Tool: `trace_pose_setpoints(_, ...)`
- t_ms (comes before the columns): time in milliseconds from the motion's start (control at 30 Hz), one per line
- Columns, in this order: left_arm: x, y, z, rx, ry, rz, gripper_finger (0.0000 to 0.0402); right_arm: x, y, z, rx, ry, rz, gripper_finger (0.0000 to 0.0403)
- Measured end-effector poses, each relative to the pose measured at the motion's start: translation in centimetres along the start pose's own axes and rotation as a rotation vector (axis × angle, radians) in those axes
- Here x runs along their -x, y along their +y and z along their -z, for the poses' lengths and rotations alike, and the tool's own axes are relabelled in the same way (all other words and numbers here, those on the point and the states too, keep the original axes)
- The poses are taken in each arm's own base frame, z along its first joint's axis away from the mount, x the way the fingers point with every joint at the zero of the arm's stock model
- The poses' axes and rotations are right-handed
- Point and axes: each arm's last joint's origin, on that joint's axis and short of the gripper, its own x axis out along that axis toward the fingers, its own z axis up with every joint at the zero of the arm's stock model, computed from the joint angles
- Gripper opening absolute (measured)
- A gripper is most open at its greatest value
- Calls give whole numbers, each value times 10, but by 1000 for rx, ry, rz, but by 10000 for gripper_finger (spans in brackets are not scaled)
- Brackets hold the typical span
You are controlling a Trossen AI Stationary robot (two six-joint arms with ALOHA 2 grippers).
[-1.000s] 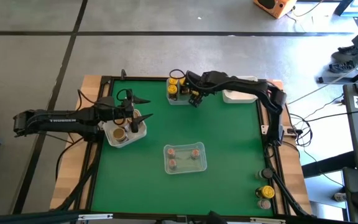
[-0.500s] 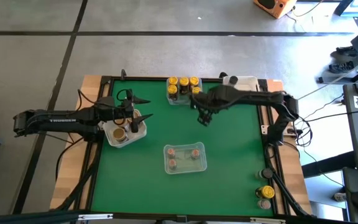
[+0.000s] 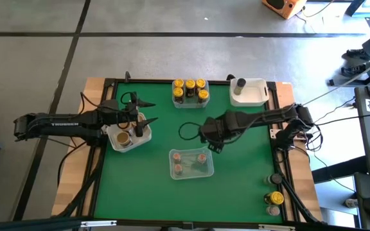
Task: Sort spices by type
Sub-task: Put the black spice bottle into the right white bin
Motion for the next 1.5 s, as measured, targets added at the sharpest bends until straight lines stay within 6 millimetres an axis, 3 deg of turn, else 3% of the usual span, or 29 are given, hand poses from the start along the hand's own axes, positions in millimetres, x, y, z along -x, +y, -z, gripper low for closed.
trace_pose_setpoints(200,0,0,0,3,-4,0,285,-7,10,22,-74,82,-23,351)
trace_pose_setpoints(533,0,0,-1,3,-6,0,285,-12,8,85,-295,199,-23,351)
trace_pose_setpoints(933,0,0,-1,4,-7,-1,285,4,2,159,-503,283,-43,351)
trace_pose_setpoints(1133,0,0,-1,3,-8,-1,285,12,11,181,-528,394,-79,351)
trace_pose_setpoints(1500,0,0,-1,-2,-7,0,285,16,28,198,-591,389,-117,351)
